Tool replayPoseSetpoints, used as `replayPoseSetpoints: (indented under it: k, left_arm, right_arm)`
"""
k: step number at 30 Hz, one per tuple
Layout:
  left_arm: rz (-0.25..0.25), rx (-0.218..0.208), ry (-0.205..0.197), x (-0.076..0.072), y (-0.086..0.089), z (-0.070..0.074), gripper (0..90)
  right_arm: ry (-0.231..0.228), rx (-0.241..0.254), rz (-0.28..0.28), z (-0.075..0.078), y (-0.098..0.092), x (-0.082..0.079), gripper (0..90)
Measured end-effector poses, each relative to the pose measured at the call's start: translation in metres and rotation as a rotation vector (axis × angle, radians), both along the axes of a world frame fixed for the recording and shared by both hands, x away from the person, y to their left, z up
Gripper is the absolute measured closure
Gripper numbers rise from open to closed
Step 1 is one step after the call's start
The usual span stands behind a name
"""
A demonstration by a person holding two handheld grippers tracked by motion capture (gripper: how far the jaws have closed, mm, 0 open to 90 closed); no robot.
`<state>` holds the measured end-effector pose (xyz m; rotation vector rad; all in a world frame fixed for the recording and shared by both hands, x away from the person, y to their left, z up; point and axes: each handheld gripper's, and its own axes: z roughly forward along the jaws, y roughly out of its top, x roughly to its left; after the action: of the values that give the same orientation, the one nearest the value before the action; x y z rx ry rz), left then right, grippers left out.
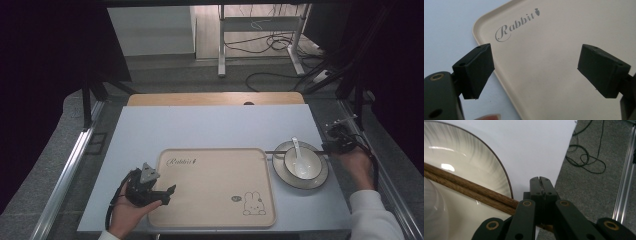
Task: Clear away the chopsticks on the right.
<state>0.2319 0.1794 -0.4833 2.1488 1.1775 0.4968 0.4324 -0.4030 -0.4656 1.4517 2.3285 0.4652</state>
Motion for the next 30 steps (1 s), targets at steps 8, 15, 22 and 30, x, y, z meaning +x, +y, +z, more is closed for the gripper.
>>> replayPoseSetpoints:
  k: [8,15,22,30]
  left_arm:
    - [-0.008,0.005,0.001,0.001,0.002,0.0,13.7]
    - [-0.015,0.008,-0.001,0.001,0.001,0.001,13.7]
    - [-0.017,0.012,0.001,0.002,0.002,0.0,13.7]
    - [-0.013,0.009,0.002,0.003,0.002,0.0,13.7]
  right_arm:
    - [0.015,-0.007,-0.022,-0.002,-0.009,-0.015,89.6]
    - [0.033,-0.012,-0.03,-0.002,-0.011,-0.029,89.6]
    - [0.032,-0.004,-0.045,-0.003,-0.014,-0.032,89.6]
    - [-0.032,0.041,-0.03,0.017,-0.013,-0.04,89.7]
